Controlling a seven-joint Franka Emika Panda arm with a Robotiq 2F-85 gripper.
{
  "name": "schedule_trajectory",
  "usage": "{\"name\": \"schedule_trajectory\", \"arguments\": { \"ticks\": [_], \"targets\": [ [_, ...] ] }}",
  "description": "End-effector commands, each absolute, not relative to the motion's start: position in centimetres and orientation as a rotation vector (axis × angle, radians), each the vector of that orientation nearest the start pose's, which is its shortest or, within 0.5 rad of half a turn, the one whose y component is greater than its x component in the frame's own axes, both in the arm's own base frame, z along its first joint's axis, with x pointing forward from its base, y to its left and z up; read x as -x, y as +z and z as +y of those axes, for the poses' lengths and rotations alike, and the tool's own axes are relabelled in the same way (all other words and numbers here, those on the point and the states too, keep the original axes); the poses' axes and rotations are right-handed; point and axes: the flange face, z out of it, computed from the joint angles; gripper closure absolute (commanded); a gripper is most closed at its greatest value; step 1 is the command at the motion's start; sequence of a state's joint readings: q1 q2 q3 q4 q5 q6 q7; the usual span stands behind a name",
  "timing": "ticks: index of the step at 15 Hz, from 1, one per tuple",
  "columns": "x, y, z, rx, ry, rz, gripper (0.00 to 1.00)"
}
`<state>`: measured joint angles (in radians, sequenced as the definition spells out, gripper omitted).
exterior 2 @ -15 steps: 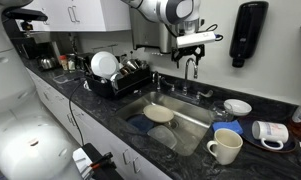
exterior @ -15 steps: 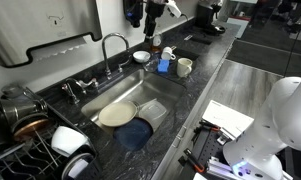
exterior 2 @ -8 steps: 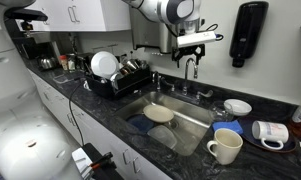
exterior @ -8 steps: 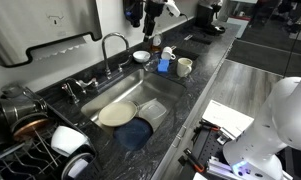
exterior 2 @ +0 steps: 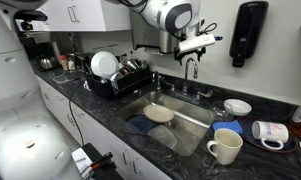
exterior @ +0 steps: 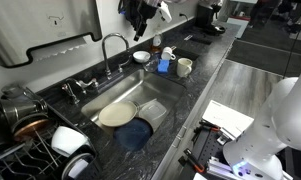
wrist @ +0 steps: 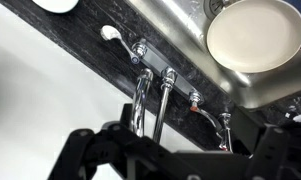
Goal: Center the faucet
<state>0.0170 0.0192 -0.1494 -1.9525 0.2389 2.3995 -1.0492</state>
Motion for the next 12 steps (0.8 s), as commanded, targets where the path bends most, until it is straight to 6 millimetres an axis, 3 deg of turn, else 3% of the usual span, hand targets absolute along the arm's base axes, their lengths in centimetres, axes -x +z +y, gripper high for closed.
{"name": "schedule_trajectory", "arguments": {
  "ticks": [1, 6, 12],
  "targets": [
    [-60.7, 48.9, -8.2, 2.841, -0.836, -1.193, 0.00],
    [-62.1, 45.6, -9.1, 2.768, -0.871, -1.170, 0.00],
    [-64.0, 44.1, -10.0, 2.773, -0.899, -1.156, 0.00]
  ]
}}
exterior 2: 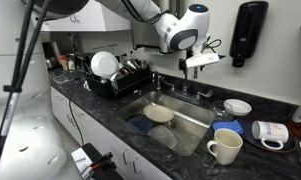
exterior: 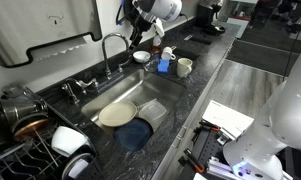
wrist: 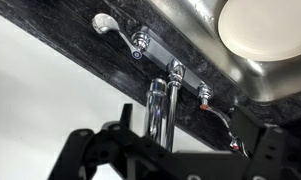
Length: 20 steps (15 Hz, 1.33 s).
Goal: Center the faucet
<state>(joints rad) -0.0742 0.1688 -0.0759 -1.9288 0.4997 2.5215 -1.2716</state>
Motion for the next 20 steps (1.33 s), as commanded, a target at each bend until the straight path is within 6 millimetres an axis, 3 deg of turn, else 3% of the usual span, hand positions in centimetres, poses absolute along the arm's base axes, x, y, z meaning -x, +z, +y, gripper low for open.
{"name": "schedule_trajectory", "arguments": {
  "ticks": [1, 9, 15, 20],
  "targets": [
    [-64.3, 43.9, -10.0, 2.759, -0.901, -1.147, 0.00],
    [-65.8, 42.1, -8.8, 2.515, -0.887, -1.110, 0.00],
    [-64.9, 43.8, -7.2, 2.400, -0.746, -1.173, 0.00],
    [-65.6, 44.1, -4.8, 2.319, -0.674, -1.235, 0.00]
  ]
}}
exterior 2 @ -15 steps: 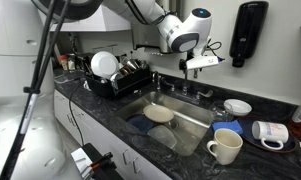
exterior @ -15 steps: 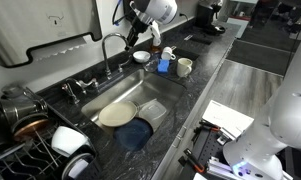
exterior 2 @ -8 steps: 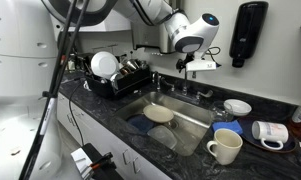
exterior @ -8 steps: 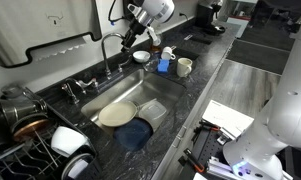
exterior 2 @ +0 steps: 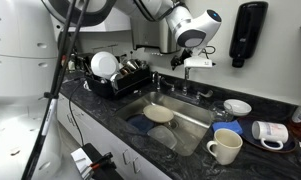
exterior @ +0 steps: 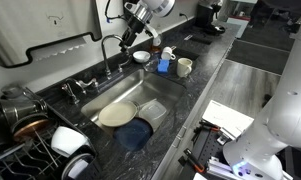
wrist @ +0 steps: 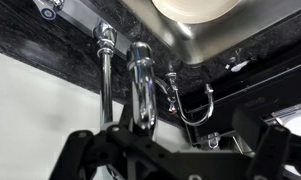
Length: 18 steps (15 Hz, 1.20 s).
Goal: Center the faucet
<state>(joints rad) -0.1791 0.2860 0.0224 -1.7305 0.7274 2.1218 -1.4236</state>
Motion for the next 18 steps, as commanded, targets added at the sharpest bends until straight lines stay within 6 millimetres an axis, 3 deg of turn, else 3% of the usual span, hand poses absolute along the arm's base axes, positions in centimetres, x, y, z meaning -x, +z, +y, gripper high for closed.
{"name": "schedule_trajectory", "arguments": {
  "ticks": [1, 8, 13, 18],
  "targets": [
    [-65.7, 44.2, -4.3, 2.306, -0.661, -1.246, 0.00],
    [-68.1, 45.4, 0.7, 2.226, -0.559, -1.413, 0.00],
    [-70.0, 46.0, 2.6, 2.201, -0.512, -1.517, 0.00],
    [-71.6, 46.6, 3.9, 2.142, -0.599, -1.553, 0.00]
  ]
}}
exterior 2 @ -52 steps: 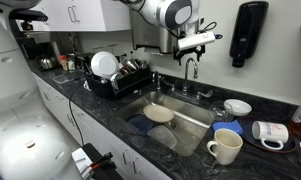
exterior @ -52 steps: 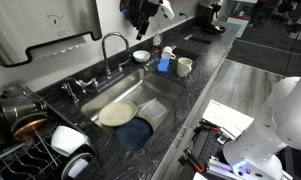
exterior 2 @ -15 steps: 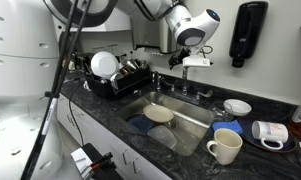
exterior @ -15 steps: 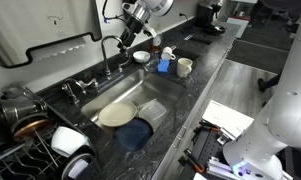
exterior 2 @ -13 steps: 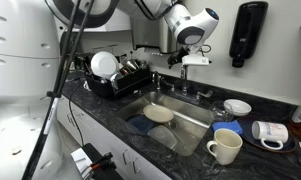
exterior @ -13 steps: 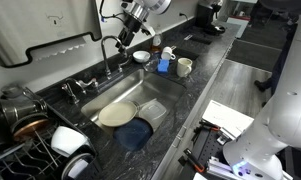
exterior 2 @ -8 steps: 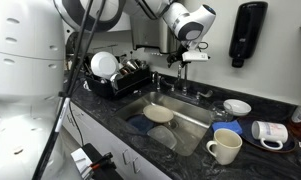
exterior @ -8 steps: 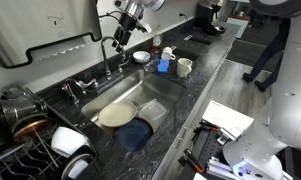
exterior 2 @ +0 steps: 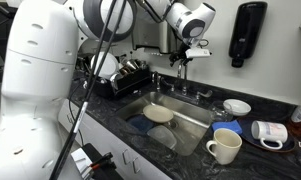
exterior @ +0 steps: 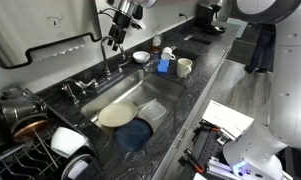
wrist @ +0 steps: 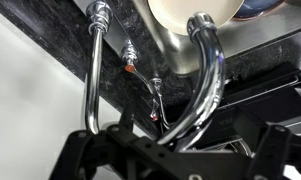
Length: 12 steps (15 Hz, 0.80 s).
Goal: Center the faucet
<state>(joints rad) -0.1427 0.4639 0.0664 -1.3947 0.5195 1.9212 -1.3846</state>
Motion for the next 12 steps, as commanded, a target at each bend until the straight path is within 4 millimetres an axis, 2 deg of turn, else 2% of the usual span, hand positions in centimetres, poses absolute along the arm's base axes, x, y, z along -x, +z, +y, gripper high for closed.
{"name": "schedule_trajectory", "arguments": {
  "ticks": [1, 3, 5, 8, 12],
  "targets": [
    [-71.7, 46.6, 3.8, 2.139, -0.606, -1.551, 0.00],
    [-71.9, 46.5, 3.8, 2.135, -0.614, -1.549, 0.00],
    [-71.6, 45.9, 3.5, 2.161, -0.508, -1.578, 0.00],
    [-71.1, 46.2, 2.8, 2.338, -0.353, -1.582, 0.00],
    [-70.1, 47.3, 3.4, 2.564, -0.192, -1.557, 0.00]
  ]
}}
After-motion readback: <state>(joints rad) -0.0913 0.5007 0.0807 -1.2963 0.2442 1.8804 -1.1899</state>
